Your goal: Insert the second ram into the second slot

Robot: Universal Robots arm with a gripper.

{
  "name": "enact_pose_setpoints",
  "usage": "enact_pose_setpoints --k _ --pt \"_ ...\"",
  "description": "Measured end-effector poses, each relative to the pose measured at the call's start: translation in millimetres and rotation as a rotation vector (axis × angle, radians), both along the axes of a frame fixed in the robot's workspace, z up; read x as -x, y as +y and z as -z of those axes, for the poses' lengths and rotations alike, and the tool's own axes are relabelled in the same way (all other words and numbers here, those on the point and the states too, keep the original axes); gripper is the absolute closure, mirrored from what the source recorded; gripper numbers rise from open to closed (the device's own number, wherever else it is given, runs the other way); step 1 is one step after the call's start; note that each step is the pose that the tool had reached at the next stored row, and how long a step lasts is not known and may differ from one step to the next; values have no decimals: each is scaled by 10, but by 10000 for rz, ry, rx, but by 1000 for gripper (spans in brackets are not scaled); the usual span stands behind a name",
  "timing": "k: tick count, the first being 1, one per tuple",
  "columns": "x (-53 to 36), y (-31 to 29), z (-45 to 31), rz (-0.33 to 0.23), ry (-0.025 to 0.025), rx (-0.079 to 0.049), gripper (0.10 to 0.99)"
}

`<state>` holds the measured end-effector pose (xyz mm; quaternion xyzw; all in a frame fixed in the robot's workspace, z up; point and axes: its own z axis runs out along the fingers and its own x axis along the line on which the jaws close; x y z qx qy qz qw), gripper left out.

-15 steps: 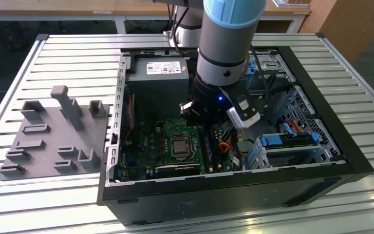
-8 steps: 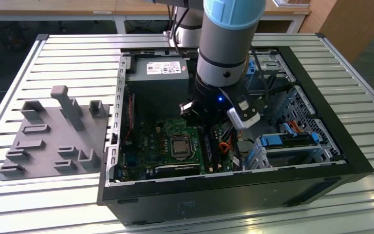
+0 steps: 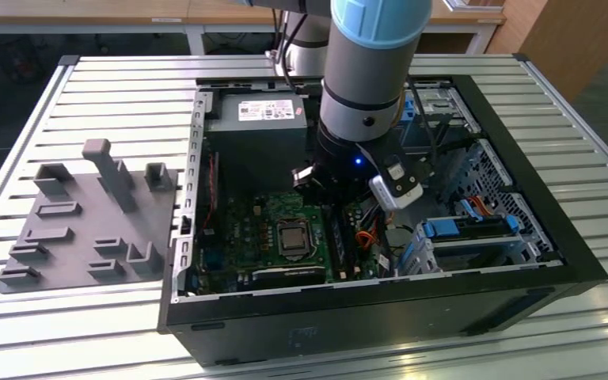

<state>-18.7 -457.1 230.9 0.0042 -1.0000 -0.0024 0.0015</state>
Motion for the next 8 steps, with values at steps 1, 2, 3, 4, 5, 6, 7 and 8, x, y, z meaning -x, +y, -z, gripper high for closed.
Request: enact_pose_setpoints --k 1,2,3,4,5,6,7,8 --pt "0 -1 1 0 0 2 949" --pt "-1 -1 1 0 1 2 949" --pt "-3 -2 1 0 1 2 949" --pt "-5 -1 1 -1 1 2 949" --pt "-7 -1 2 0 0 -2 949" --pt "-9 -1 2 0 0 -15 949" --pt "-16 -1 4 -1 -1 -33 949" --pt "-23 -1 6 0 0 -38 949"
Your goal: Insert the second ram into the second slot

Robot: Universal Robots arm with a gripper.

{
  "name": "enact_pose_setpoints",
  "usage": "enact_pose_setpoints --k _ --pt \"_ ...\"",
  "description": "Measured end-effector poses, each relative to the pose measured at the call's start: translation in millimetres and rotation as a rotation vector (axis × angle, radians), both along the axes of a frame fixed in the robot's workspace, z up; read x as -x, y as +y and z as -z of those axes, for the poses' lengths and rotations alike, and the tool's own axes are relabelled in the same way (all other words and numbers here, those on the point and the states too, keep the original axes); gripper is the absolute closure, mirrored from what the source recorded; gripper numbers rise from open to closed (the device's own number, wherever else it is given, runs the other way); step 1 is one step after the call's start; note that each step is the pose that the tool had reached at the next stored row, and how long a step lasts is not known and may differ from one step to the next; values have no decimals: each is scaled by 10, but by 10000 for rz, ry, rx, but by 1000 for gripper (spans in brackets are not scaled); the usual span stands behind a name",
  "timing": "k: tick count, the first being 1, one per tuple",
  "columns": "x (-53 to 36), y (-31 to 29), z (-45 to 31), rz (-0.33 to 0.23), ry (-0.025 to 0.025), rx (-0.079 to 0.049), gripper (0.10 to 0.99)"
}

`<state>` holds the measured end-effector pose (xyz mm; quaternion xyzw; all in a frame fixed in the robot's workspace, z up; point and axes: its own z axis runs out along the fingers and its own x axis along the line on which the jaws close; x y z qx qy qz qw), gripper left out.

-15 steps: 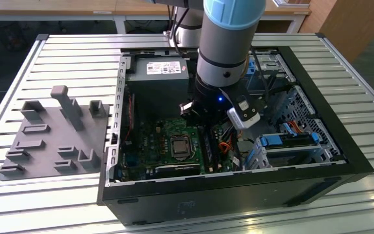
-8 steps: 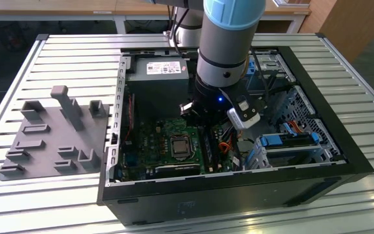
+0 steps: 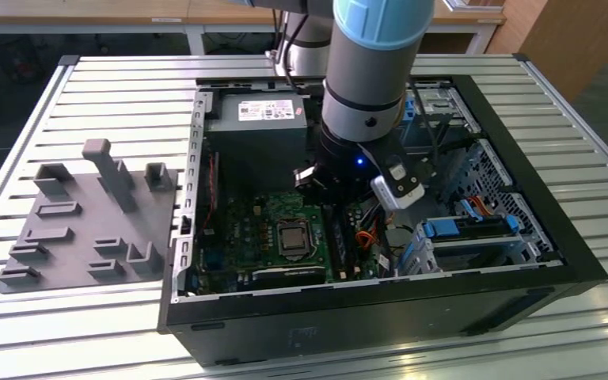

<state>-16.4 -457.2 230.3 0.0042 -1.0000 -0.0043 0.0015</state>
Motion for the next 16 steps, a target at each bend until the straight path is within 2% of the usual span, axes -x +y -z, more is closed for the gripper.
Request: enact_pose_setpoints --k 12,16 --pt "-14 -7 54 0 50 3 949" --pt "-14 -32 60 0 52 2 949"
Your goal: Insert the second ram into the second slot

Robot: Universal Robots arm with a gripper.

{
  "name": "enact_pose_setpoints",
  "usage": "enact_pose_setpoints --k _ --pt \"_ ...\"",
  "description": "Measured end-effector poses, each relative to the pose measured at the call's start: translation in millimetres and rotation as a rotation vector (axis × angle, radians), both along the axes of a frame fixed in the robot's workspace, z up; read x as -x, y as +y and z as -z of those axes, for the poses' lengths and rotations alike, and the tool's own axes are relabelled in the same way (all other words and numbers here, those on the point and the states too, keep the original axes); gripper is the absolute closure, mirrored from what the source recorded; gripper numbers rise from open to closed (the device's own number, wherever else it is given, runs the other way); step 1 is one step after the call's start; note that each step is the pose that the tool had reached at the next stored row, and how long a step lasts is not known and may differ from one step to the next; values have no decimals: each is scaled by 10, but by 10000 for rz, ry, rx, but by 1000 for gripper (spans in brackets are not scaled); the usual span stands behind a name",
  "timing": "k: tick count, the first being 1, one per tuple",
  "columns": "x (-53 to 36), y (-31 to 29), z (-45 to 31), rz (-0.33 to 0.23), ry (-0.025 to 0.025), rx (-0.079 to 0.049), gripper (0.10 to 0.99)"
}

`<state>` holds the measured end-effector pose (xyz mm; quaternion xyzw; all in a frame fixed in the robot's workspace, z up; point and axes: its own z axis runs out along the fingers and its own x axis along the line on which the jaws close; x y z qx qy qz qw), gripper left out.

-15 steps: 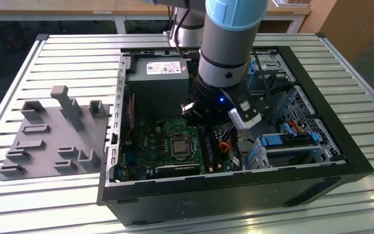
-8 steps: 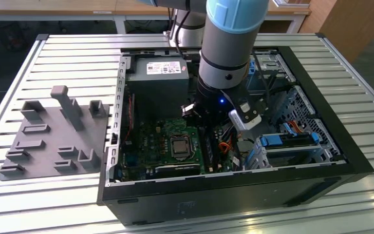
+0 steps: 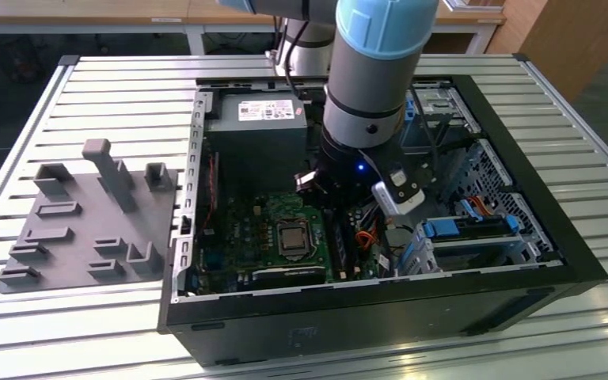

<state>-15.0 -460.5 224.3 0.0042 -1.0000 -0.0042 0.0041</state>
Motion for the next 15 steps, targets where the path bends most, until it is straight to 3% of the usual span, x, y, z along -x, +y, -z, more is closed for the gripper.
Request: enact_pose_setpoints --k 15 --pt "0 -8 40 0 10 0 949"
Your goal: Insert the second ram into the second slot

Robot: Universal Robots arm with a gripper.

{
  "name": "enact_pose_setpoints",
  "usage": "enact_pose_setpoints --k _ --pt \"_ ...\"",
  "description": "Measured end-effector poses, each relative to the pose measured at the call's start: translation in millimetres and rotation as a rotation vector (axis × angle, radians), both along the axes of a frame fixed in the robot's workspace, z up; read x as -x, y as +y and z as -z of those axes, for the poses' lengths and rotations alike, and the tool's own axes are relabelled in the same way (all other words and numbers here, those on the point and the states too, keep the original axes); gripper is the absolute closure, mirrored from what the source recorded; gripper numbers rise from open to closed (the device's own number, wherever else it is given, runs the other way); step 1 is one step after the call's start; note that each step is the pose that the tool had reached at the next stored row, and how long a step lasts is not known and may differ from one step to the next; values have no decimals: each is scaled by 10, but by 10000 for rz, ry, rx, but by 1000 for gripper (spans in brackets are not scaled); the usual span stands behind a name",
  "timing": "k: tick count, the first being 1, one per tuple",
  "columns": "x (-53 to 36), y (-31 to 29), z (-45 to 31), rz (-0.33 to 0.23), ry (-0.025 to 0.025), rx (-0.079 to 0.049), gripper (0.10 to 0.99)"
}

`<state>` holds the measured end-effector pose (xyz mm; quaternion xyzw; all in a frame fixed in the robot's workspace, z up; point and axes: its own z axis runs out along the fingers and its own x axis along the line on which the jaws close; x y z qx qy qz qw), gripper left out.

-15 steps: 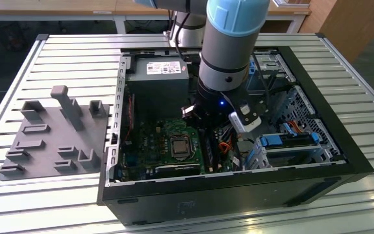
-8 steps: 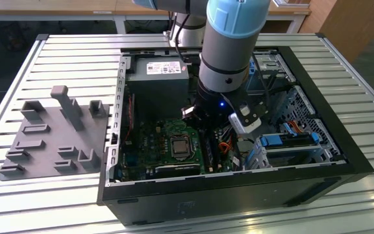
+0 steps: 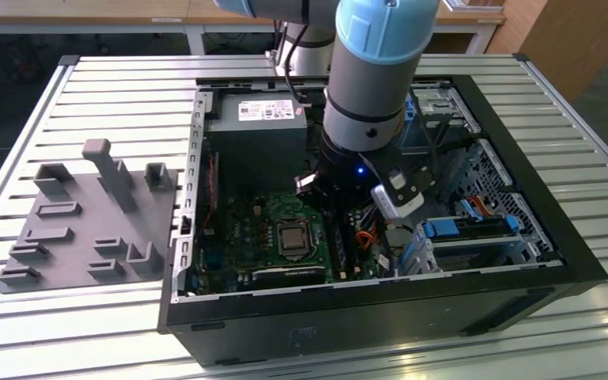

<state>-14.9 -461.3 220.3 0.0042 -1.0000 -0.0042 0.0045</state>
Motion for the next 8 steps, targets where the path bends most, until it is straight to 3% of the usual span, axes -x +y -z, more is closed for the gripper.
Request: enact_pose_setpoints --k 8 --pt "0 0 18 0 7 1 949"
